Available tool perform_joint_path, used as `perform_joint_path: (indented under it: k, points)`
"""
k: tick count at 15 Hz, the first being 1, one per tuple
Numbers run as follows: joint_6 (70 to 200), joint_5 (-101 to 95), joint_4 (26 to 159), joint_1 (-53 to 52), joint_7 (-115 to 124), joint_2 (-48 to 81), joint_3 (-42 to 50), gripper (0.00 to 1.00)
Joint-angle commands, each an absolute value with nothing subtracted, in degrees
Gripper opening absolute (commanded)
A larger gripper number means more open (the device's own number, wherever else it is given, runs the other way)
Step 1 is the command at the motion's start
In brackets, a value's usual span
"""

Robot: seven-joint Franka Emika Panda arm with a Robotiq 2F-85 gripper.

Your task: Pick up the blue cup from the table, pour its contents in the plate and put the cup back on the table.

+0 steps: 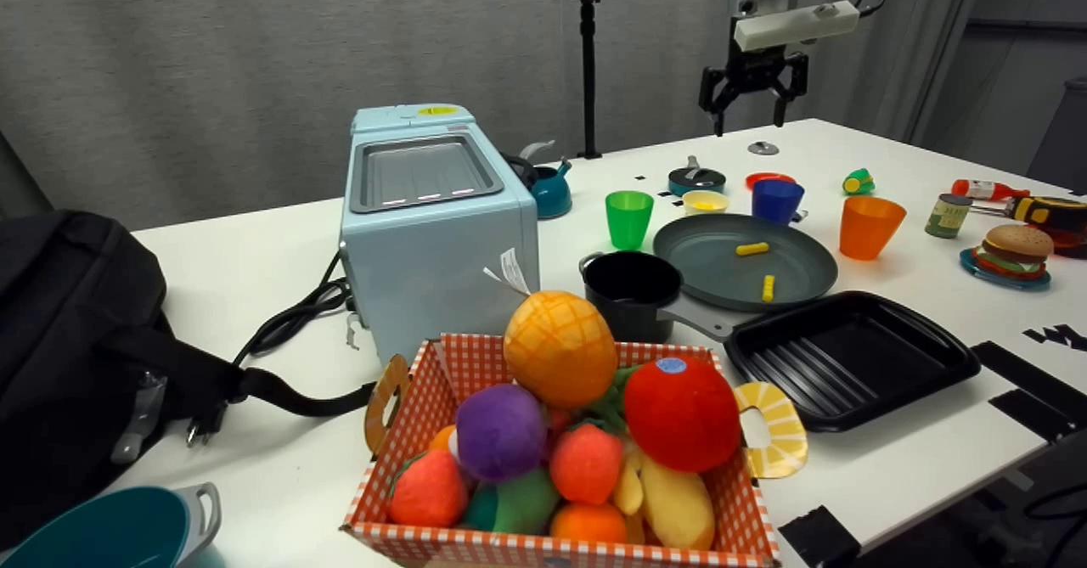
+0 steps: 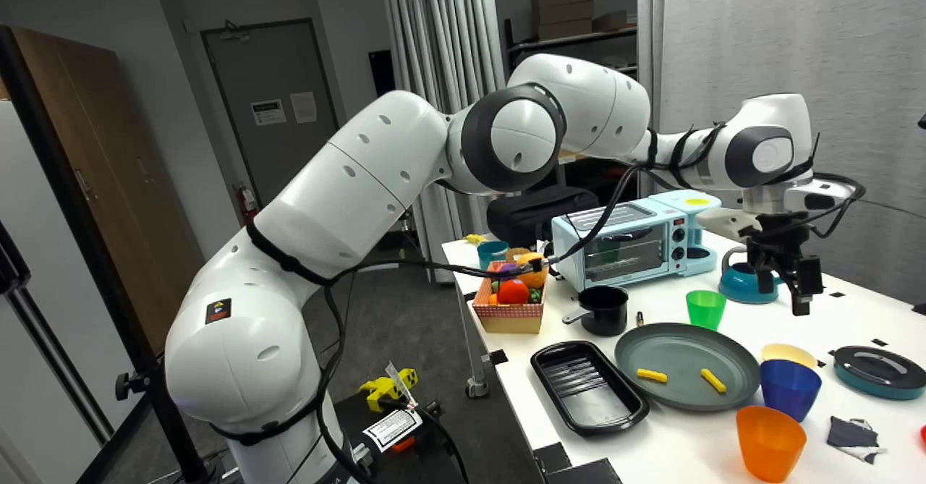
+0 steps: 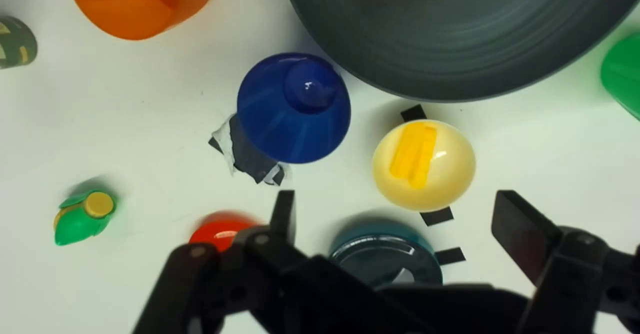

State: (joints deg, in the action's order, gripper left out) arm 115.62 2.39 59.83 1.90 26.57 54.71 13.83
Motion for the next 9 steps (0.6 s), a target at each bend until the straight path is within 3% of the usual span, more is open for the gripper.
perform_joint_path:
  k: [1,9]
  points:
    - [117.25,2.82,64.36,3.07,24.90,48.03,10.99,1.00]
    - [121.31,4.34,82.05,2.45,16.15,31.48,4.74,1.00]
